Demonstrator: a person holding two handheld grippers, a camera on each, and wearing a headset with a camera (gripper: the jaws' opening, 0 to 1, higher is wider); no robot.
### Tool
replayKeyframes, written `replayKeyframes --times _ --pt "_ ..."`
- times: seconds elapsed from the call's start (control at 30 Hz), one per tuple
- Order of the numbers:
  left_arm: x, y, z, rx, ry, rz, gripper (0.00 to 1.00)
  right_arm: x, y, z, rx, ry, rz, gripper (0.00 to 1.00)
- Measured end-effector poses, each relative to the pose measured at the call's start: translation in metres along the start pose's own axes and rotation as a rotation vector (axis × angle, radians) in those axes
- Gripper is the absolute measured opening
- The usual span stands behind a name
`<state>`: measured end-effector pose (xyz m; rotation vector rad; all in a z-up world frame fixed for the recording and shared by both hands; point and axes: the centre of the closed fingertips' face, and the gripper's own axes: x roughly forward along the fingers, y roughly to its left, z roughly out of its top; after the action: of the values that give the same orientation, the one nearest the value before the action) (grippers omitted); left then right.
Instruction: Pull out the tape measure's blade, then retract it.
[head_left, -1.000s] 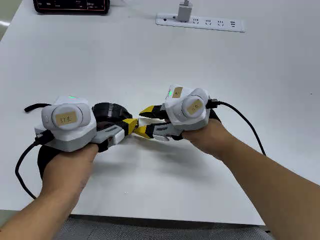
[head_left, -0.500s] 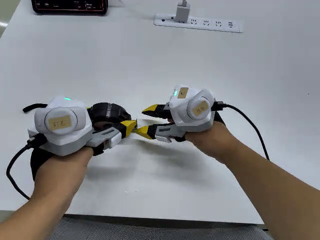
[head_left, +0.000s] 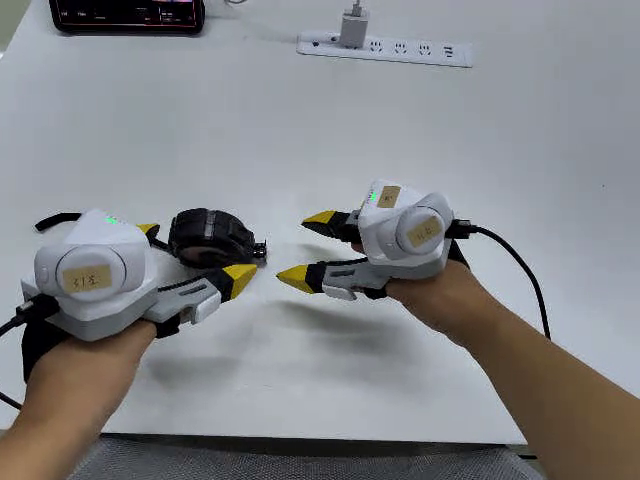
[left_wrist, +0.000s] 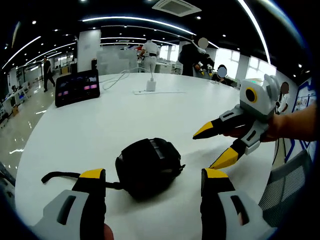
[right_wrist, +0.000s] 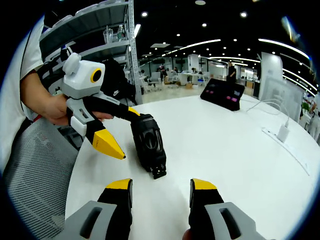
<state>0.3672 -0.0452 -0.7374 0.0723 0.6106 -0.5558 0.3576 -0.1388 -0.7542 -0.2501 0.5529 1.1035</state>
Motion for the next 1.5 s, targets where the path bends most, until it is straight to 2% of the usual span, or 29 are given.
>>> replayKeyframes --times 0.3,0.47,0.8,1.07,1.5 --pt "-0.012 -0.002 -0.003 0.076 0.008 -0.036 0.76 -0.018 0.001 -0.004 0.022 0.002 -0.041 0.48" --pt "-0.015 -0.002 -0.002 0.099 0.006 -0.05 0.76 -0.028 0.0 -0.006 0.027 0.0 -0.06 0.49" --pt "-0.025 -0.005 -0.001 0.124 -0.001 -0.099 0.77 -0.047 0.0 -0.012 0.047 0.004 -0.095 0.52" --pt "-0.031 -0.009 -0.003 0.137 -0.003 -0.147 0.78 -0.058 0.002 -0.018 0.064 0.012 -0.104 0.55" --pt "-0.037 -0.016 -0.017 0.146 0.023 -0.218 0.82 -0.076 0.009 -0.034 0.096 0.027 -0.12 0.57"
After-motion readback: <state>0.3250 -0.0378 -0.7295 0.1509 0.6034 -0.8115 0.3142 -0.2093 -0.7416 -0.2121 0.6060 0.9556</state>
